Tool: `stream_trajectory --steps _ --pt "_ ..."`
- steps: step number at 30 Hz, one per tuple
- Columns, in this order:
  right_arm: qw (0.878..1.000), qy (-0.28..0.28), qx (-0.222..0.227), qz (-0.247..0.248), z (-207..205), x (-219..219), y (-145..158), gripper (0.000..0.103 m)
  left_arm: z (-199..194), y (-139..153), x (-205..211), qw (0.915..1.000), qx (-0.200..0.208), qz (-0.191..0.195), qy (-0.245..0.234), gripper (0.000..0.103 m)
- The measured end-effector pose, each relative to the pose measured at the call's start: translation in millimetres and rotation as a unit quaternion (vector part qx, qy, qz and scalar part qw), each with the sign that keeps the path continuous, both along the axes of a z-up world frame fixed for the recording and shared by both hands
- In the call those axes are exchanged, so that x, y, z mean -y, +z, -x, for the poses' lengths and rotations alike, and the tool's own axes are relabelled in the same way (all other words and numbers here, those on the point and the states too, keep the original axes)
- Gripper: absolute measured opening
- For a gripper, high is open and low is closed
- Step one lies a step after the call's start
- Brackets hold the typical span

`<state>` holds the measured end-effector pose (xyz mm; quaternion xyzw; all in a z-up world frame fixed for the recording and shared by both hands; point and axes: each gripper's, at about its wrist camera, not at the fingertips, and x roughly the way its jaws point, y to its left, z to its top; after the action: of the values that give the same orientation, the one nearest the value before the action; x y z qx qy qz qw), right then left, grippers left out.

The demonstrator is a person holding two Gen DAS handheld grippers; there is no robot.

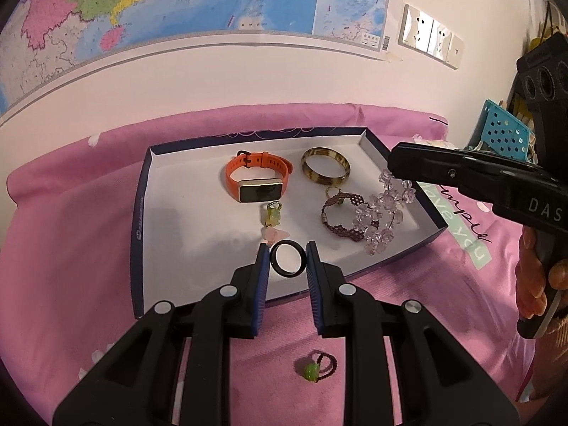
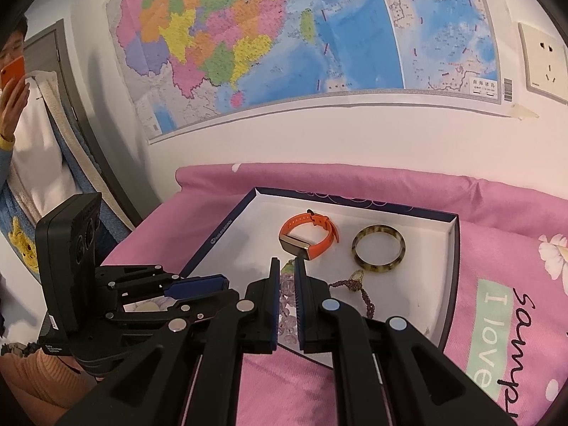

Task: Organize jewelry
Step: 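Carry the black ring with the left gripper toward the box while the right gripper carries the crystal bracelet there, then open the left gripper to drop the black ring in the box while the right gripper releases the crystal bracelet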

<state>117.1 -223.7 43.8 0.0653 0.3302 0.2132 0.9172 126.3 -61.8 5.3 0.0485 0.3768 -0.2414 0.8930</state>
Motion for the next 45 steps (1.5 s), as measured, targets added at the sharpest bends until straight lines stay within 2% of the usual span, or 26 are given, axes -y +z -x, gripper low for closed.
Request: stream_trajectory --steps 21,32,42,45 --pt "0.999 -0.012 -0.040 0.015 -18 9 -32 0.006 -28 -31 9 0.9989 -0.045 -0.010 0.009 0.021" --pt "0.997 -0.021 -0.062 0.034 -18 15 -50 0.006 -30 -35 11 0.9987 -0.046 -0.015 0.017 0.021" --pt "0.995 -0.030 -0.073 0.054 -18 19 -58 0.007 -29 -34 9 0.9984 -0.039 -0.029 0.030 0.026" --pt "0.995 -0.033 -0.077 0.056 -18 20 -61 0.008 -27 -33 8 0.9983 -0.036 -0.032 0.033 0.030"
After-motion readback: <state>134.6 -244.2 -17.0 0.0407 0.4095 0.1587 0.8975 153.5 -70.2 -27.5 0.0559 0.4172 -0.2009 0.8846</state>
